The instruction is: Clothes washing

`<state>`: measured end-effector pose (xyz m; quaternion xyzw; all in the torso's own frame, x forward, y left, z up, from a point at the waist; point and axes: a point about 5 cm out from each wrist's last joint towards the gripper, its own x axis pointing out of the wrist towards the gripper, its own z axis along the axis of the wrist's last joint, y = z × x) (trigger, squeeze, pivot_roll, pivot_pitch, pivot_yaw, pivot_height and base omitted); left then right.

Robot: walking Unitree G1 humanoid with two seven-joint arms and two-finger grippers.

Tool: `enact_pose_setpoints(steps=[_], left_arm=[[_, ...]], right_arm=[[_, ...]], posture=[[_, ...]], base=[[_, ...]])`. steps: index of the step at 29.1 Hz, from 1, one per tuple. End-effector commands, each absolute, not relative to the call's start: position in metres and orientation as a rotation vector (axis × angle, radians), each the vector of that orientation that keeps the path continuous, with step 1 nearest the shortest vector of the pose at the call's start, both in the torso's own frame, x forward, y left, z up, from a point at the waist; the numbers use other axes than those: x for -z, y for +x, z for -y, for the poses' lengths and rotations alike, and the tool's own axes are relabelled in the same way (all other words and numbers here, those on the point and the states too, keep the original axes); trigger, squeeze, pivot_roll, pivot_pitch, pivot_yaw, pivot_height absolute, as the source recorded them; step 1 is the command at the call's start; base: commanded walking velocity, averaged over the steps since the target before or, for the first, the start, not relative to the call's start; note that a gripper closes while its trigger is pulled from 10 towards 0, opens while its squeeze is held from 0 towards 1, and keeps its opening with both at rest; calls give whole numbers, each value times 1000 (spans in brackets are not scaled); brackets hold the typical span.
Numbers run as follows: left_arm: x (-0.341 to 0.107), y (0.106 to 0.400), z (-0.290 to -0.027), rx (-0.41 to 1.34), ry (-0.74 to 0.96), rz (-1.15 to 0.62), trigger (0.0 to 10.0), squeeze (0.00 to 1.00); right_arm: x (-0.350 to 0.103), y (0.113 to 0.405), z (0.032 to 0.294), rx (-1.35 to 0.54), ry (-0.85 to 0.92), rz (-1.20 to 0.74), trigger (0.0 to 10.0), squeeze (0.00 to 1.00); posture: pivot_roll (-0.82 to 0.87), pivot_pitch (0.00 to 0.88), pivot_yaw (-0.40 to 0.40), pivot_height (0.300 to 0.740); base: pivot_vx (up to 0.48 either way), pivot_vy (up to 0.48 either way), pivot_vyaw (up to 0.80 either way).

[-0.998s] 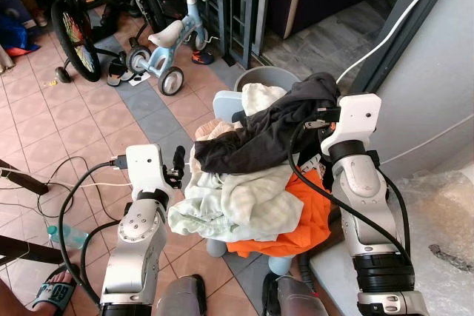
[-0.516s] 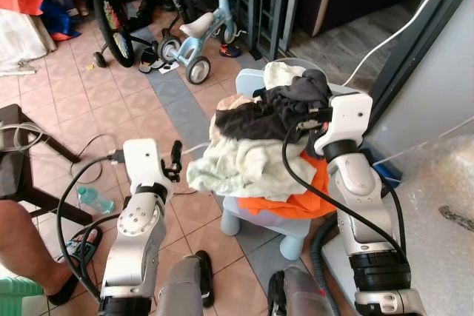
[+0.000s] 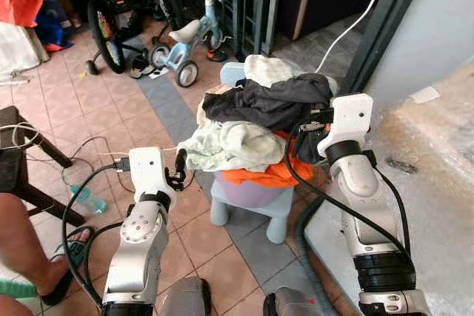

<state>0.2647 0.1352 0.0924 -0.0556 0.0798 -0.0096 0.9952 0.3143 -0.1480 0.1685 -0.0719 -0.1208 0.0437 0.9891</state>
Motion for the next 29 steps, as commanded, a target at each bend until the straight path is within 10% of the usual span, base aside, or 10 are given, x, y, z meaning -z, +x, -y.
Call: enact_pose_setpoints(steps=[1, 12, 29], left_arm=[[-97, 264, -135, 35, -117, -139, 10000, 0], [-98, 263, -134, 53, -125, -124, 10000, 0], [-98, 259, -133, 75, -131, -118, 10000, 0]], right_arm=[[-181, 321, 153, -70, -173, 290, 10000, 0], [-251, 352, 237, 306, -248, 431, 10000, 0], [-261, 316, 379, 1031, -222, 274, 10000, 0]], posture=[[17, 127, 40, 740], [22, 130, 36, 740], [13, 143, 39, 740]], base=[[0, 0, -800], [0, 0, -800], [0, 0, -800]])
